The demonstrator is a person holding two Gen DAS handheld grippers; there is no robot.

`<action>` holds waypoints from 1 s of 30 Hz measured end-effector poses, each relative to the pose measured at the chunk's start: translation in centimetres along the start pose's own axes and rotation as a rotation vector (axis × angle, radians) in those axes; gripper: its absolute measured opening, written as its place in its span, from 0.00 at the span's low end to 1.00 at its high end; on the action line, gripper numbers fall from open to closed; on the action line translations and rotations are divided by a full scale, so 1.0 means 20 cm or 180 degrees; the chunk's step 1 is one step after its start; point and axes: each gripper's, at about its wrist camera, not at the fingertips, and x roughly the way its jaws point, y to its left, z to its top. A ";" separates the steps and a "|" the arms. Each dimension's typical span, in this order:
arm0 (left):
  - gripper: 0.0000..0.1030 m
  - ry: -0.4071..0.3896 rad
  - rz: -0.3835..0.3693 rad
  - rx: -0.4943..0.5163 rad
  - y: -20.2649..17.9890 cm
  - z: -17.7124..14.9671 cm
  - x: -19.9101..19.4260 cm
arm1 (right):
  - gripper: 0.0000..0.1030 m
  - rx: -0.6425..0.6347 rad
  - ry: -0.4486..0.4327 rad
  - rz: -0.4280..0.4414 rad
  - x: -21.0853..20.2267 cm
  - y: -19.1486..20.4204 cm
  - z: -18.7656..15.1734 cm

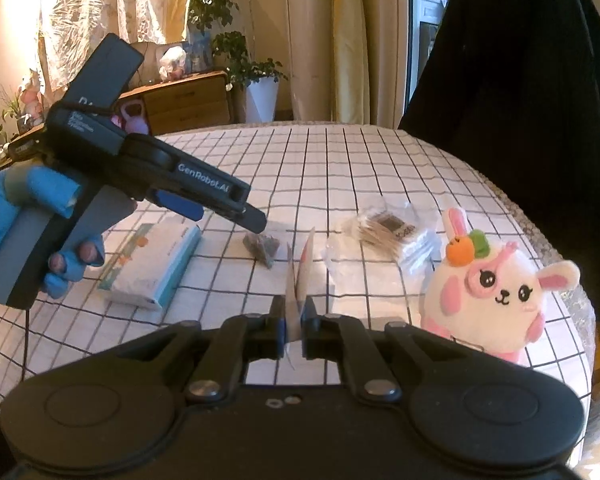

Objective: Organize soft objects

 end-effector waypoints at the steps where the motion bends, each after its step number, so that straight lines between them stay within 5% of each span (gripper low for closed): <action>1: 0.81 0.0007 0.0019 0.0019 -0.01 0.00 0.03 | 0.06 0.0011 0.0018 0.0011 0.01 -0.01 -0.01; 15: 0.80 -0.0056 0.0429 0.0383 -0.07 -0.03 0.22 | 0.06 0.0129 0.0180 0.0112 0.14 -0.09 -0.07; 19: 0.57 -0.0109 0.0450 0.0439 -0.08 -0.03 0.21 | 0.06 0.0129 0.0184 0.0113 0.14 -0.09 -0.07; 21: 0.36 -0.0109 0.0424 0.0417 -0.08 -0.02 0.20 | 0.06 0.0127 0.0188 0.0110 0.14 -0.09 -0.07; 30: 0.24 -0.0187 0.0444 0.0316 -0.04 -0.01 0.09 | 0.06 0.0105 0.0174 0.0080 0.11 -0.05 -0.06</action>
